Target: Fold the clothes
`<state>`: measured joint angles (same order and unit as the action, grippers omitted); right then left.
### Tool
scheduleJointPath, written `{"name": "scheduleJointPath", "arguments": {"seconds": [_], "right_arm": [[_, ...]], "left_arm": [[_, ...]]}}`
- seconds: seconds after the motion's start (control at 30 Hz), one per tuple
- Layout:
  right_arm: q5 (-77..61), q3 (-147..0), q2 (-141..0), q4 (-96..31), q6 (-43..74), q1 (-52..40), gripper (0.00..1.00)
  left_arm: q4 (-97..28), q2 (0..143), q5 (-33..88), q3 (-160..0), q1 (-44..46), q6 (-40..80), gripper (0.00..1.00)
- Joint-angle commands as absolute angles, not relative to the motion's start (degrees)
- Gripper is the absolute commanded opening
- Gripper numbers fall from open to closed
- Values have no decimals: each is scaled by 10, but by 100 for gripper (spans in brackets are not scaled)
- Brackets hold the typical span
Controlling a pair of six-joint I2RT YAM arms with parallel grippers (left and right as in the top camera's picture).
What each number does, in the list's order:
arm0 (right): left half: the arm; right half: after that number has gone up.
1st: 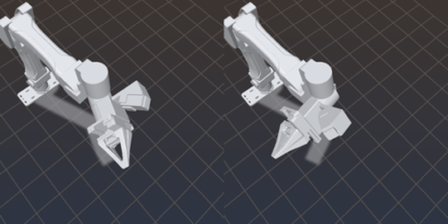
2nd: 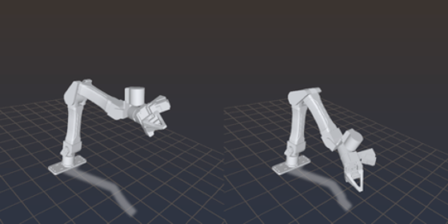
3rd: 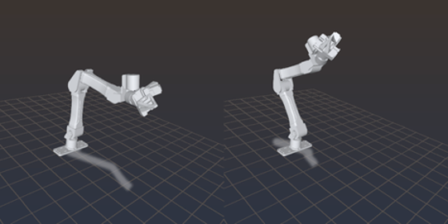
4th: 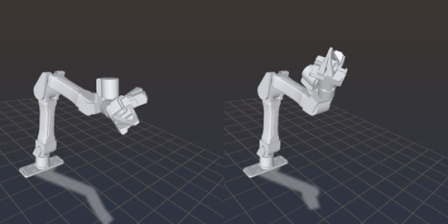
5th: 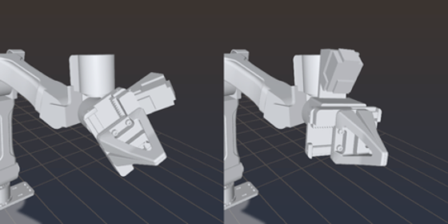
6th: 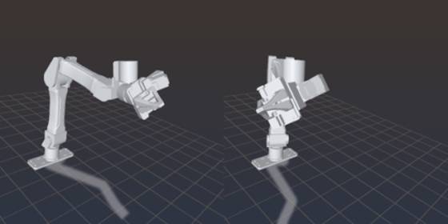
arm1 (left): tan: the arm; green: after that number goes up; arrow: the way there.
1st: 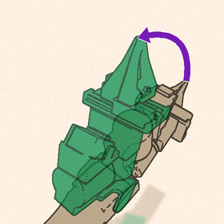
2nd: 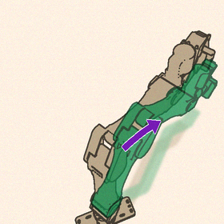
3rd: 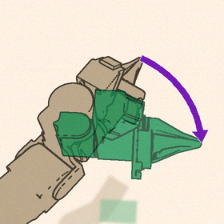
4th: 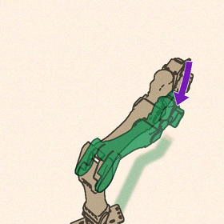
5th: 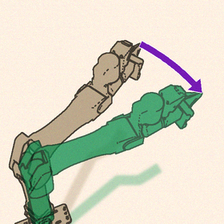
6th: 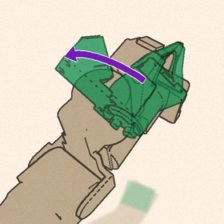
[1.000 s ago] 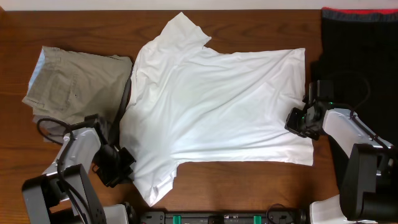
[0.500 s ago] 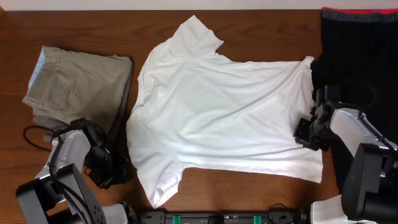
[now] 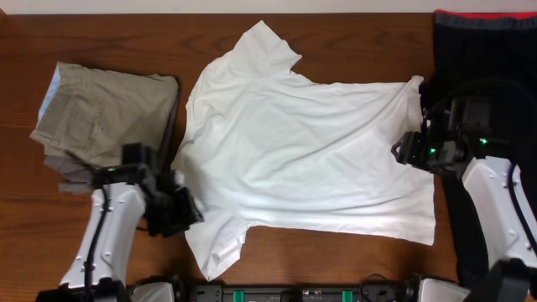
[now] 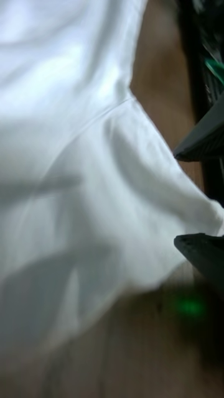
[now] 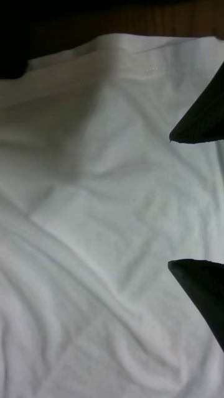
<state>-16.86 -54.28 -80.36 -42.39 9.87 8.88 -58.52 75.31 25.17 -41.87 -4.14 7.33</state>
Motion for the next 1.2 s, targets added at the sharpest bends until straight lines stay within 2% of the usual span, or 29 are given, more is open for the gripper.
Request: {"name": "scheduleJointPath", "arguments": {"seconds": [0.0, 0.1, 0.3, 0.47, 0.57, 0.63, 0.8, 0.87, 1.0, 1.03, 1.07, 1.13, 1.17], "right_arm": [[-181, -547, -797, -428, 91, 90, 59], [-180, -547, -798, -429, 91, 90, 59], [-180, -547, -798, -429, 91, 90, 59], [-180, -547, -798, -428, 91, 90, 59], [-180, -547, -798, -425, 91, 90, 59], [-180, -547, -798, -424, 91, 90, 59], [-180, -547, -798, -424, 91, 90, 59], [-180, -547, -798, -424, 91, 90, 59], [-180, -547, -798, -422, 92, 90, 59], [-180, -547, -798, -421, 92, 90, 59], [-180, -547, -798, -421, 92, 91, 59], [-180, -547, -798, -420, 92, 91, 59], [-180, -547, -798, -419, 92, 91, 59]], "left_arm": [[-589, 750, 236, -429, 21, 77, 42], [-593, 753, 225, -429, 84, 81, 43], [-595, 769, 102, -429, 176, 201, 56], [-599, 814, 96, -429, 191, 224, 55], [-599, 843, 111, -429, 205, 218, 40], [-599, 853, 121, -429, 218, 211, 39], [-598, 857, 122, -429, 258, 211, 41], [-600, 857, 122, -429, 270, 211, 46], [-599, 857, 122, -429, 285, 217, 48], [-599, 857, 122, -429, 285, 219, 47], [-599, 857, 122, -429, 285, 222, 40], [-598, 857, 122, -429, 285, 222, 13], [-598, 857, 124, -431, 285, 222, 8]]}}
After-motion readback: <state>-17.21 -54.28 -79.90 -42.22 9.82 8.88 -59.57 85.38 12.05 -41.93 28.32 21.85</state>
